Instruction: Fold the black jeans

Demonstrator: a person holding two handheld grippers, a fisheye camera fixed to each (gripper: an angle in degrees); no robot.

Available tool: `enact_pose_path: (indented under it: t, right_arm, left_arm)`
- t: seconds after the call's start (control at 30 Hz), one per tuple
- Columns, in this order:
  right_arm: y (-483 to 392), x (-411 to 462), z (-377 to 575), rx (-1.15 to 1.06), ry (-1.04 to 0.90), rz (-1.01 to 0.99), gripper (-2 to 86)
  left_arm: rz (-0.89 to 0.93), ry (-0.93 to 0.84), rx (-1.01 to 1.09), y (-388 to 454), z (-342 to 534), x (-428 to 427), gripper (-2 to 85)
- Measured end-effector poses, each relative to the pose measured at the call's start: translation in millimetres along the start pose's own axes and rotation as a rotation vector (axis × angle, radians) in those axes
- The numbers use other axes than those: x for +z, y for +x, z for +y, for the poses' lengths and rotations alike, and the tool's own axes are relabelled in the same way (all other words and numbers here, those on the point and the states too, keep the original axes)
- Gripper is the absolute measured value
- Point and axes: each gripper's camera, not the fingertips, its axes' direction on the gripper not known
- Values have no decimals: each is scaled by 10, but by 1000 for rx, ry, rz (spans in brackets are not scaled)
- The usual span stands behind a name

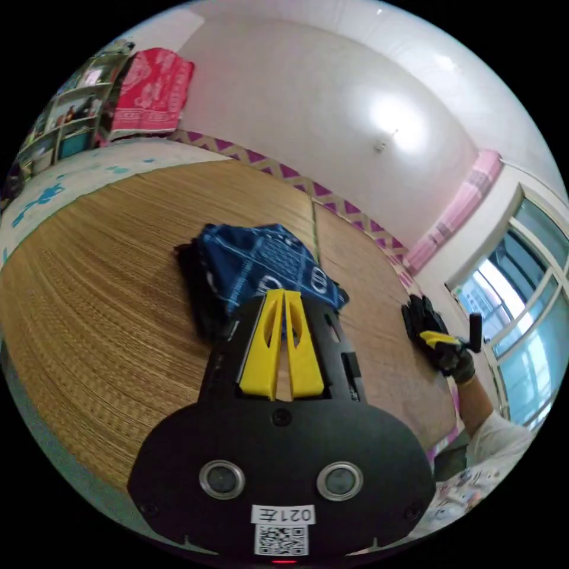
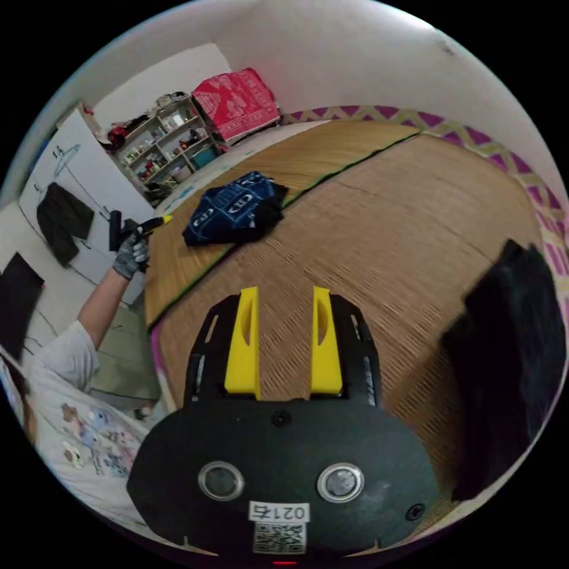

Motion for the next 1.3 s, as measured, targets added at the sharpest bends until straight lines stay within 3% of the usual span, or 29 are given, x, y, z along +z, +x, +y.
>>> enact_pose_path:
  t: [0.27,0.47,0.73,0.87,1.03,1.3]
  right_arm:
    - [240,-1065,1084,-66,190,615,133]
    - [237,-726,944,-265,89,787,153]
    - [516,-434,482,-189,20,798,101]
    - [747,-984,463,67,143,568,25]
    - [731,-1711,626,132,262,500,7]
    - [-338,-1949,780,-25,117,329,3]
  left_arm:
    - [194,-51,157,1125,1146,429,-4]
    - [242,-97,255,1892,1718,696,-10]
    - [181,-123,395,2432,2204,768,-10]
    - [194,-153,390,2436,2369,800,-10]
    - [179,-185,396,2479,2582,874,-10]
    - [334,-222,375,2608,2864,1052,-10]
